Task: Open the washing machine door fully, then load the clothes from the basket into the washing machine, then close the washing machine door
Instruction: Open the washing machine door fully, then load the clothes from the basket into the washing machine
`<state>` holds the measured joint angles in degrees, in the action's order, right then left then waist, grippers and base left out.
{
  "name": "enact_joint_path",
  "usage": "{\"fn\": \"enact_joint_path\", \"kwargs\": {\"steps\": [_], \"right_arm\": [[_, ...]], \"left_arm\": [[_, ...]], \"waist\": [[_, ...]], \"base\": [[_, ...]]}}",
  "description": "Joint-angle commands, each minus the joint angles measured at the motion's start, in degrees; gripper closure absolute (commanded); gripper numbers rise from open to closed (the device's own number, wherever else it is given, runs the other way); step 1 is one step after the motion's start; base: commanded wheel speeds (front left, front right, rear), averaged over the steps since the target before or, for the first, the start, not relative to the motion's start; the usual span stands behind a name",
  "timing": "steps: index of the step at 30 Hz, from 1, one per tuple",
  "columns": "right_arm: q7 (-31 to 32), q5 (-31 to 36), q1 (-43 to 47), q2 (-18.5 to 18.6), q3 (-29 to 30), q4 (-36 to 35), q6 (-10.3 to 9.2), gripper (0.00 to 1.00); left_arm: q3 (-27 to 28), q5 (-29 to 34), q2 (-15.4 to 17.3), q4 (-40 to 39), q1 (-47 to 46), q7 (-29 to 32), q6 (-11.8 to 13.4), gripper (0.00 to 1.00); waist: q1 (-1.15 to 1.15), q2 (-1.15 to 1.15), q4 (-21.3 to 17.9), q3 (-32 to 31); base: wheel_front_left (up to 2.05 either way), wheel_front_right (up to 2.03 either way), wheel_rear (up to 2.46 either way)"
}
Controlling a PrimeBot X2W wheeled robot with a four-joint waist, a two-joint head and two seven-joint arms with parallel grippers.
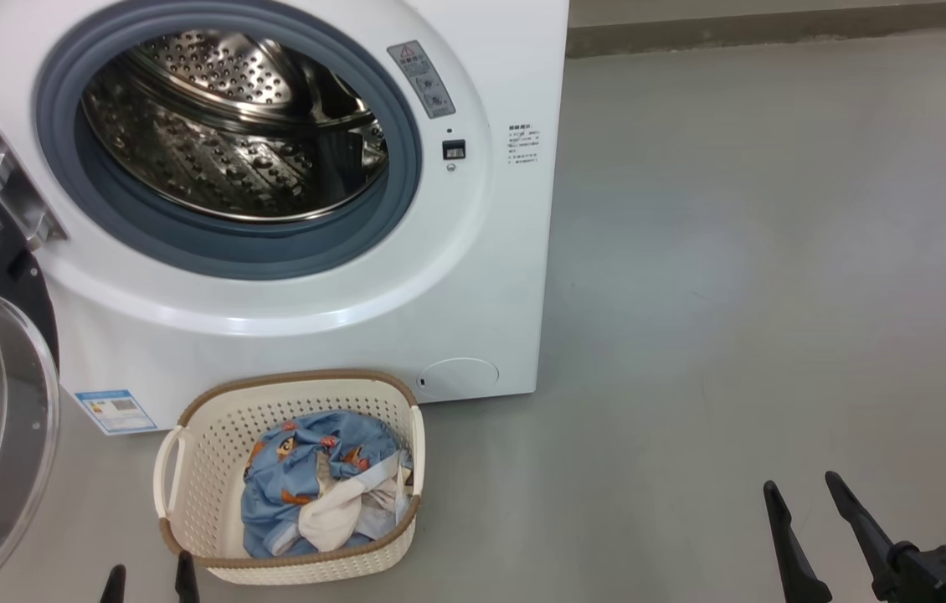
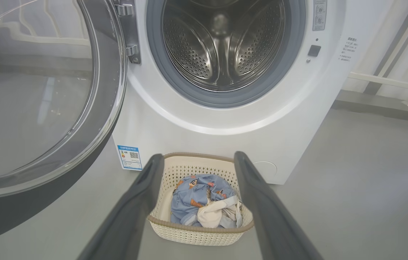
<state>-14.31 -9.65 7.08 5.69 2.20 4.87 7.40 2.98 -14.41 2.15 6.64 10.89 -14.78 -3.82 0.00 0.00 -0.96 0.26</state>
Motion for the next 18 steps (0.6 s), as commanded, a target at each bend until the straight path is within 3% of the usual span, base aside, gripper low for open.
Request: {"fn": "enact_joint_path", "kwargs": {"steps": [1,18], "right_arm": [[-0.69,0.61,-0.36,0.46,-1.03,-1.55,0.09,0.00],[-0.69,0.84,0.42,0.26,-0.45,-1.33,0.09,0.00]], "left_arm": [[1.57,-0.15,0.73,-1.78,-0.28,-0.22,0.11,0.00],[0.93,-0.95,0.73,-2.72,1.08,-0.22,1.16,0.00]], "waist": [[0.00,0.00,0.04,-0.49],[0.00,0.00,2.38,-1.80]], "base": [[0.00,0.00,0.00],[0.00,0.00,0.00]]}}
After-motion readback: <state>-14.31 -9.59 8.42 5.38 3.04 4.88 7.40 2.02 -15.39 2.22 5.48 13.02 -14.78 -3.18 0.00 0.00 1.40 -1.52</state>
